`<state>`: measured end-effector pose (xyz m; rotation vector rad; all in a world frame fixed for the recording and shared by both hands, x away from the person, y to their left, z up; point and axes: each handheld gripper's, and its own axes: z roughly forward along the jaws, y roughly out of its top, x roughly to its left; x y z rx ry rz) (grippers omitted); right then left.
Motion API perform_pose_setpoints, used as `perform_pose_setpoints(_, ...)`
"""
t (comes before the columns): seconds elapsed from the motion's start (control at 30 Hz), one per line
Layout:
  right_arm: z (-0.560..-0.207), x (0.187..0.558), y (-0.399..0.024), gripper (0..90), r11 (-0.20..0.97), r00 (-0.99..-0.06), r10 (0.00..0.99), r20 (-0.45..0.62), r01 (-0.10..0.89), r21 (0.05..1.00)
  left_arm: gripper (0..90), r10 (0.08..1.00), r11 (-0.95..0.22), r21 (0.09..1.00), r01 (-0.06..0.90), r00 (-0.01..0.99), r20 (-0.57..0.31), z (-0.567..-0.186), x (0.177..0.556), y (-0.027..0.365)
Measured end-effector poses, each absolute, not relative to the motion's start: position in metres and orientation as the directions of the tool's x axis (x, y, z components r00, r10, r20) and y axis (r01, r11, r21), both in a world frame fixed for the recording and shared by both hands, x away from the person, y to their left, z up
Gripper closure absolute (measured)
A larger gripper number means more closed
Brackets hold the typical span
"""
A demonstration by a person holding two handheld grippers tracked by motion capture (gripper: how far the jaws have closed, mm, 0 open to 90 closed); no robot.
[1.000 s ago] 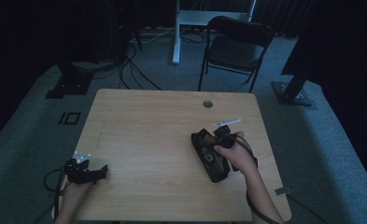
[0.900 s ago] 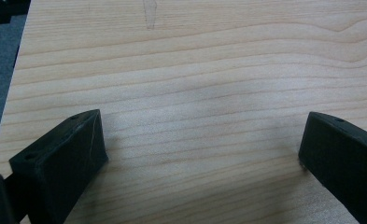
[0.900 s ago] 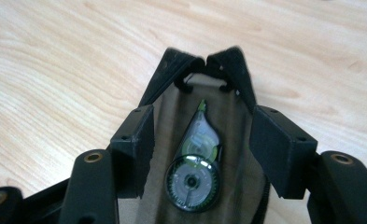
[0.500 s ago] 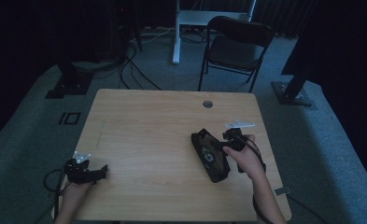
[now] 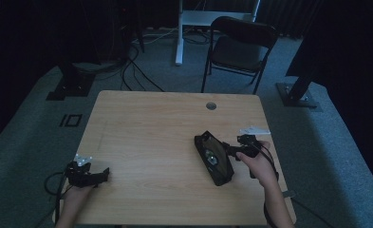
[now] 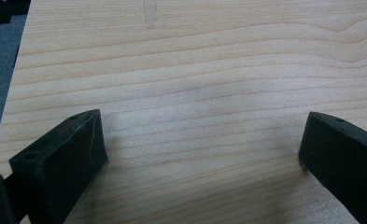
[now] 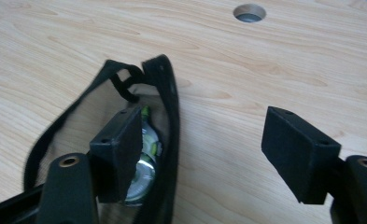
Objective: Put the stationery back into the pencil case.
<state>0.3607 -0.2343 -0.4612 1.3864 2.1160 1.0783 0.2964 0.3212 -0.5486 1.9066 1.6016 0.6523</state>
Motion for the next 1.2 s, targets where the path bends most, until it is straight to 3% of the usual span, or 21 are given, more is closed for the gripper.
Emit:
perform_pose_setpoints(0.73,-0.494,0.348,-0.271,18.6,0.136,-0.331,0.94,0.083,0.588,0.798,0.7,0.986,-0.13,0.689,0.713,0.168,0.012,-0.549,0.296,0.321)
perform_pose_setpoints(1.2,-0.529,0.333,-0.287,17.2,0.128,-0.276,0.958,0.075,0.65,0.749,0.7,0.986,-0.129,0.69,0.713,0.168,0.012,-0.549,0.296,0.321)
